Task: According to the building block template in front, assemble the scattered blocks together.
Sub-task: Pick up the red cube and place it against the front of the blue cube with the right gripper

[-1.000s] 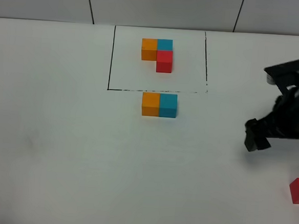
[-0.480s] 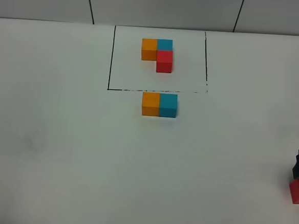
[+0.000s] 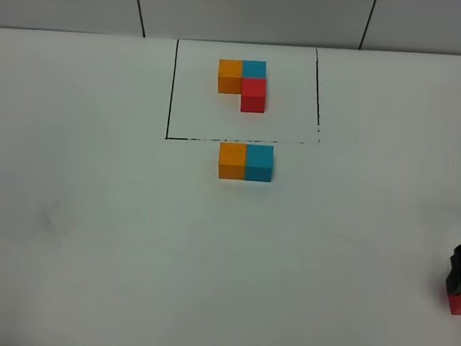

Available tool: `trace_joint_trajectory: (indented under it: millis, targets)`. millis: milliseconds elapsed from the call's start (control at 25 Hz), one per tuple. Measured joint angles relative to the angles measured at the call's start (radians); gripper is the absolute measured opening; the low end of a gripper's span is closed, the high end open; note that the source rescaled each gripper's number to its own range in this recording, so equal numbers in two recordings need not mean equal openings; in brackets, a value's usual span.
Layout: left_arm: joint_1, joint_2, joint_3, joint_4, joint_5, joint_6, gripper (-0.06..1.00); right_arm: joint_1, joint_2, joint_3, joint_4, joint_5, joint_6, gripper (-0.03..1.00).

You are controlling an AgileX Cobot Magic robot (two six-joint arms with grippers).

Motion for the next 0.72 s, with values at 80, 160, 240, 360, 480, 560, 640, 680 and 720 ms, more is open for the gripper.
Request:
trace_joint_trajectory:
  millis: [80,160,240,360,480,560,640,680,720]
  targets:
    - [0.0,0.0,0.0,0.0,0.0,0.0,0.78,0.0,0.033,0.0,0.011,-0.016,-0.01,0.82]
    - [0.0,0.0,0.0,0.0,0.0,0.0,0.78,0.0,0.062,0.0,0.025,-0.024,-0.016,0.82]
    - [0.0,0.0,0.0,0.0,0.0,0.0,0.78,0.0,0.086,0.0,0.033,-0.03,-0.017,0.82]
    - [0.0,0.0,0.0,0.0,0.0,0.0,0.78,0.0,0.109,0.012,0.044,-0.058,-0.017,0.81]
    - [0.0,0.0,0.0,0.0,0.0,0.0,0.78,0.0,0.116,0.044,0.05,-0.098,-0.018,0.76]
    - [0.0,0.0,0.0,0.0,0.0,0.0,0.78,0.0,0.117,0.059,0.052,-0.112,-0.018,0.72]
    - [0.0,0.0,0.0,0.0,0.0,0.0,0.78,0.0,0.121,0.066,0.052,-0.118,-0.018,0.69]
    - [0.0,0.0,0.0,0.0,0.0,0.0,0.78,0.0,0.124,0.068,0.052,-0.118,-0.018,0.69]
    - [0.0,0.0,0.0,0.0,0.0,0.0,0.78,0.0,0.125,0.068,0.052,-0.118,-0.019,0.68]
